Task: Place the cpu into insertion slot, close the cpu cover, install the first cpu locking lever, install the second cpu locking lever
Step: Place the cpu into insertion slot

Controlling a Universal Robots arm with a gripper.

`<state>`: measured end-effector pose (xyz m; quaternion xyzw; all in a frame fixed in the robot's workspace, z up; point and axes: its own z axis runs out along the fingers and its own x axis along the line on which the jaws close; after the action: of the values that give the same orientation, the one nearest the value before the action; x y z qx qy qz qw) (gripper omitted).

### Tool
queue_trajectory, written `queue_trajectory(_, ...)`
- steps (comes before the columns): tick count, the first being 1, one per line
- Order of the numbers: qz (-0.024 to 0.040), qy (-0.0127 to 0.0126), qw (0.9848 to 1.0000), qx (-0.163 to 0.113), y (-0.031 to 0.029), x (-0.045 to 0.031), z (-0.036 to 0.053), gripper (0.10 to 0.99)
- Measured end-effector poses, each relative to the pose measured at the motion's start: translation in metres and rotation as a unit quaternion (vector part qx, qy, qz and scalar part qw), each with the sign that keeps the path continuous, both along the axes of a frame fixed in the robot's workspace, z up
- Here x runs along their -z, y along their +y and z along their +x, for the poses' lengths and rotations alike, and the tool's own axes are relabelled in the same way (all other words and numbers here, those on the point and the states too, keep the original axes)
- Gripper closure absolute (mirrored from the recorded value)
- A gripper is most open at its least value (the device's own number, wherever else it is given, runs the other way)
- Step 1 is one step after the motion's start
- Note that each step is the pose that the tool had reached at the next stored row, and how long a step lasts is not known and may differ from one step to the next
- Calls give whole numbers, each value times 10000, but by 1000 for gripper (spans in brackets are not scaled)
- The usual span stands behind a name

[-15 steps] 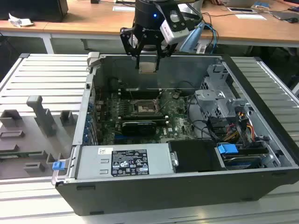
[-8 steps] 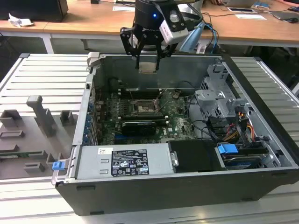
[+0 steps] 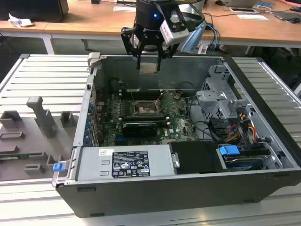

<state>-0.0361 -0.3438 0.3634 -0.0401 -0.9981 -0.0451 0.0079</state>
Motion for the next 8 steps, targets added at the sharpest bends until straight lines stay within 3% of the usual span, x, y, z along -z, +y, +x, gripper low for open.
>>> queue_trajectory(8,0,0,9996,270,0,0,0,545)
